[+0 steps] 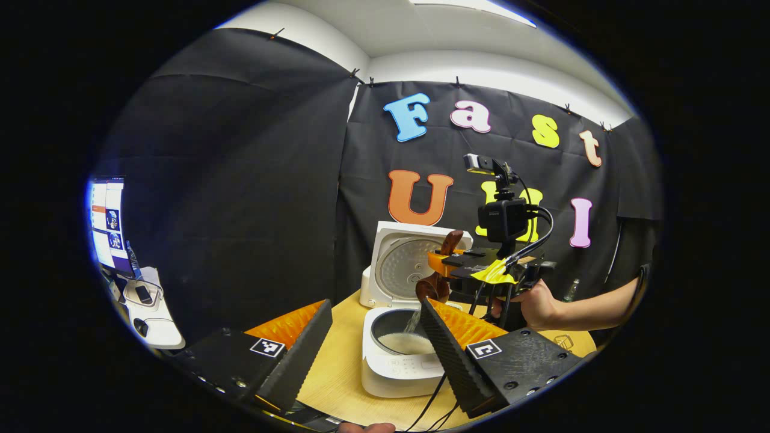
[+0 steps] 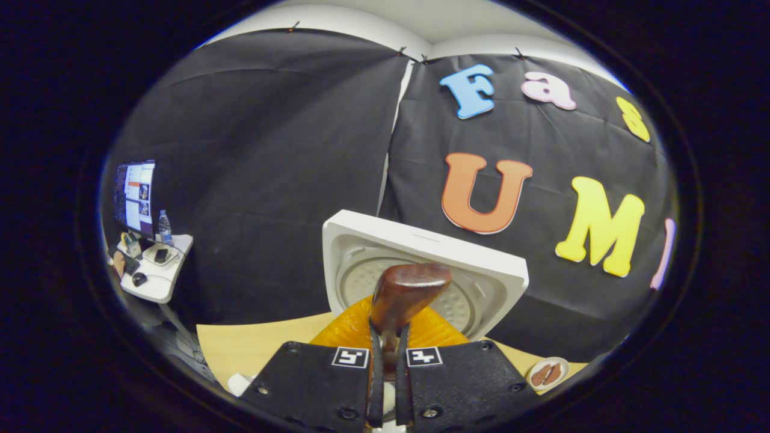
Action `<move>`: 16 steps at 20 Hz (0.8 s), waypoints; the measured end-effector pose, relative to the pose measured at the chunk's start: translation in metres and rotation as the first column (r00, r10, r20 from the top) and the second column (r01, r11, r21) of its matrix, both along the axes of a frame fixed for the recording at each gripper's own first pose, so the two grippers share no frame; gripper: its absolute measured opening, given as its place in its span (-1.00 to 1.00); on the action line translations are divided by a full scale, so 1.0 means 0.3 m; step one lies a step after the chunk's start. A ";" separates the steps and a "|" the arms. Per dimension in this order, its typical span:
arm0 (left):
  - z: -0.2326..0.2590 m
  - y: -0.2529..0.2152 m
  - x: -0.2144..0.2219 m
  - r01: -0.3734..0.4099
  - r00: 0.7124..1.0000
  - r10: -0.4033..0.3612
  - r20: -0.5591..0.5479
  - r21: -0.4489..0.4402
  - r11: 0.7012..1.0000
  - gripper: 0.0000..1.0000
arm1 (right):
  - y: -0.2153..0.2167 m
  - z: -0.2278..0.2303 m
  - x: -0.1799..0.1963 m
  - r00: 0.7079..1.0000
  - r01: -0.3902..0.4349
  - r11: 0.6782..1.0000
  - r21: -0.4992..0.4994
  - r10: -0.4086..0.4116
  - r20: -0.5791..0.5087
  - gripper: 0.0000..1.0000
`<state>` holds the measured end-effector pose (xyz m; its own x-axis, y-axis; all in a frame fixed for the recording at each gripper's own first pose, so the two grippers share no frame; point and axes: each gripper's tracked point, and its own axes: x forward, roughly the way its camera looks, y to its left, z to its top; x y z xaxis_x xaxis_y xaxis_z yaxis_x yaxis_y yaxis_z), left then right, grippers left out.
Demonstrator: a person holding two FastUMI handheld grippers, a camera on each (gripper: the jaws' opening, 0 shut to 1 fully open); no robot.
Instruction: Close the left gripper, press the button to open the rice cooker; take a wooden spoon from the chopstick holder with the right hand, scoop a spoonful of rice and pour it into the rice cooker, then put the wooden spoon back into the chopstick holder.
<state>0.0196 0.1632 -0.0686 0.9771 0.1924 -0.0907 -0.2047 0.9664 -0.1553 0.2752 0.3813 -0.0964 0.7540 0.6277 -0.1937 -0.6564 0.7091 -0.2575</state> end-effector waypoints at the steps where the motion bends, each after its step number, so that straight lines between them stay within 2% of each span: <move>1: 0.004 -0.007 -0.001 0.003 1.000 -0.003 0.003 0.002 1.000 0.88 | 0.005 0.007 -0.009 1.000 -0.006 1.000 -0.003 0.006 0.010 -0.82; 5: 0.028 -0.010 -0.003 0.010 1.000 -0.010 0.011 0.015 1.000 0.88 | -0.010 0.030 -0.019 1.000 -0.002 1.000 0.021 0.002 -0.005 -0.84; 9: 0.038 -0.022 -0.004 0.022 1.000 -0.023 0.010 0.018 1.000 0.88 | -0.083 0.084 -0.022 0.997 0.031 0.994 0.102 -0.024 -0.068 -0.81; 13: 0.059 -0.049 0.020 0.047 0.999 -0.047 0.021 0.021 0.999 0.88 | -0.243 0.174 -0.051 0.987 0.089 0.971 0.224 -0.055 -0.150 -0.81; 16: 0.068 -0.090 0.052 0.066 0.997 -0.067 0.037 0.016 0.998 0.88 | -0.408 0.226 -0.073 0.971 0.158 0.935 0.317 -0.089 -0.222 -0.81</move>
